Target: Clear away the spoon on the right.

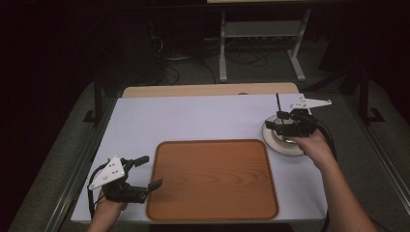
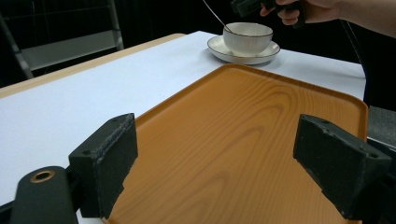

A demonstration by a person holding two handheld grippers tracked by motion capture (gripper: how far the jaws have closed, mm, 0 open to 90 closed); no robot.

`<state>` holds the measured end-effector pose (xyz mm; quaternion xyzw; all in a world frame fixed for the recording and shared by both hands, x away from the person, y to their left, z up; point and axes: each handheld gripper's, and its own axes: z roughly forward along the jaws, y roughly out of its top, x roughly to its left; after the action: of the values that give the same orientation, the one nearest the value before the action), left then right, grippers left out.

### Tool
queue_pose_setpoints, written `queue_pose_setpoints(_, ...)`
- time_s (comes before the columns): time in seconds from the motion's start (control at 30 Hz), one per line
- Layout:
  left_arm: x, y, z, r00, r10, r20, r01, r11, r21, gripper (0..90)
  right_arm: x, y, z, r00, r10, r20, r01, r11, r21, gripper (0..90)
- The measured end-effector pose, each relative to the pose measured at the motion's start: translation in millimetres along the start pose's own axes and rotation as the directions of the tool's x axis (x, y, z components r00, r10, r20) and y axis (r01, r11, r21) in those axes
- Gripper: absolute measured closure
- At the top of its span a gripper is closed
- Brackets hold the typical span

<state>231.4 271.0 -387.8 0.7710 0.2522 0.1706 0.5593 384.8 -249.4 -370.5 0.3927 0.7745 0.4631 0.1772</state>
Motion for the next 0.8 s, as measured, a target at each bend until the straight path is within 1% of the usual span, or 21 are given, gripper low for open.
queue_pose_setpoints(0.03, 0.0, 0.0, -0.2, 1.0, 0.001, 0.0, -0.001, 1.0, 0.0, 13.6, -2.0, 2.3, 2.0, 0.9999, 0.005, 0.016, -0.005, 1.0, 0.011, 36.8)
queue_pose_setpoints(0.07, 0.0, 0.0, -0.2, 1.0, 0.001, 0.0, -0.001, 1.0, 0.0, 13.6, -2.0, 2.3, 2.0, 0.9999, 0.005, 0.016, -0.005, 1.0, 0.011, 36.8)
queue_pose_setpoints(0.1, 0.0, 0.0, -0.4, 1.0, 0.0, 0.0, 0.0, 1.0, 0.0, 13.6, -5.2, 5.4, 4.2, 0.9993, 0.002, 0.037, -0.003, 1.0, 0.02, 43.3)
queue_pose_setpoints(0.13, 0.0, 0.0, -0.4, 1.0, 0.0, 0.0, 0.0, 1.0, 0.0, 13.6, -6.6, 6.7, 5.0, 0.9988, 0.003, 0.049, -0.004, 1.0, 0.022, 45.7)
queue_pose_setpoints(0.17, 0.3, 0.0, -0.5, 1.0, 0.0, -0.001, 0.0, 1.0, -0.001, 13.6, -9.1, 8.4, 6.1, 0.9982, 0.009, 0.06, -0.01, 1.0, 0.022, 51.0)
queue_pose_setpoints(0.27, 0.4, -0.1, -0.5, 1.0, -0.001, 0.0, 0.001, 1.0, -0.001, 13.6, -15.9, 11.2, 9.5, 0.9957, 0.009, 0.092, -0.012, 0.999, 0.037, 57.7)
queue_pose_setpoints(0.3, 0.4, -0.2, -0.4, 1.0, -0.002, 0.0, 0.002, 1.0, -0.002, 13.6, -18.2, 12.2, 10.8, 0.9949, 0.017, 0.099, -0.021, 0.999, 0.043, 59.8)
queue_pose_setpoints(0.33, 0.4, -0.2, -0.4, 1.0, -0.002, 0.0, 0.002, 1.0, -0.002, 13.6, -18.2, 12.2, 10.8, 0.9949, 0.017, 0.099, -0.021, 0.999, 0.043, 59.8)
queue_pose_setpoints(0.37, 0.6, -0.4, -0.2, 1.0, -0.003, 0.001, 0.003, 1.0, -0.001, 13.6, -22.2, 13.9, 13.3, 0.9945, 0.024, 0.102, -0.03, 0.998, 0.053, 65.9)
queue_pose_setpoints(0.4, 0.6, -0.4, -0.2, 1.0, -0.003, 0.001, 0.003, 1.0, -0.001, 13.6, -23.5, 14.6, 14.8, 0.994, 0.023, 0.107, -0.029, 0.998, 0.056, 67.8)
queue_pose_setpoints(0.43, 0.5, -0.4, -0.1, 1.0, -0.004, 0.003, 0.004, 1.0, 0.0, 13.6, -24.7, 15.1, 16.1, 0.9932, 0.023, 0.114, -0.03, 0.998, 0.059, 72.1)
queue_pose_setpoints(0.47, 0.5, -0.4, -0.1, 1.0, -0.004, 0.003, 0.004, 1.0, 0.0, 13.6, -24.7, 15.1, 16.1, 0.9932, 0.023, 0.114, -0.03, 0.998, 0.059, 72.1)
queue_pose_setpoints(0.5, 0.5, -0.4, 0.0, 1.0, -0.004, 0.002, 0.004, 1.0, 0.0, 13.6, -27.1, 15.6, 19.4, 0.9906, 0.025, 0.135, -0.034, 0.997, 0.068, 76.3)
queue_pose_setpoints(0.53, 0.5, -0.4, 0.0, 1.0, -0.004, 0.002, 0.004, 1.0, 0.0, 13.6, -27.1, 15.6, 19.4, 0.9906, 0.025, 0.135, -0.034, 0.997, 0.068, 76.3)
queue_pose_setpoints(0.57, 0.6, -0.5, 0.0, 1.0, -0.004, 0.003, 0.004, 1.0, 0.0, 13.6, -29.4, 16.0, 22.8, 0.9854, 0.025, 0.168, -0.039, 0.996, 0.085, 82.3)
queue_pose_setpoints(0.7, 0.7, -0.6, -0.3, 1.0, -0.004, 0.003, 0.004, 1.0, 0.0, 13.6, -34.3, 16.4, 28.6, 0.9809, 0.03, 0.192, -0.049, 0.994, 0.097, 88.9)
queue_pose_setpoints(0.77, 0.9, -0.7, -0.4, 1.0, -0.005, 0.003, 0.005, 1.0, 0.0, 13.6, -36.8, 16.7, 31.6, 0.9792, 0.026, 0.201, -0.048, 0.993, 0.108, 89.4)
queue_pose_setpoints(0.8, 1.1, -0.8, -0.5, 1.0, -0.005, 0.003, 0.005, 1.0, 0.0, 13.6, -37.9, 16.7, 33.1, 0.9798, 0.027, 0.198, -0.05, 0.992, 0.112, 89.4)
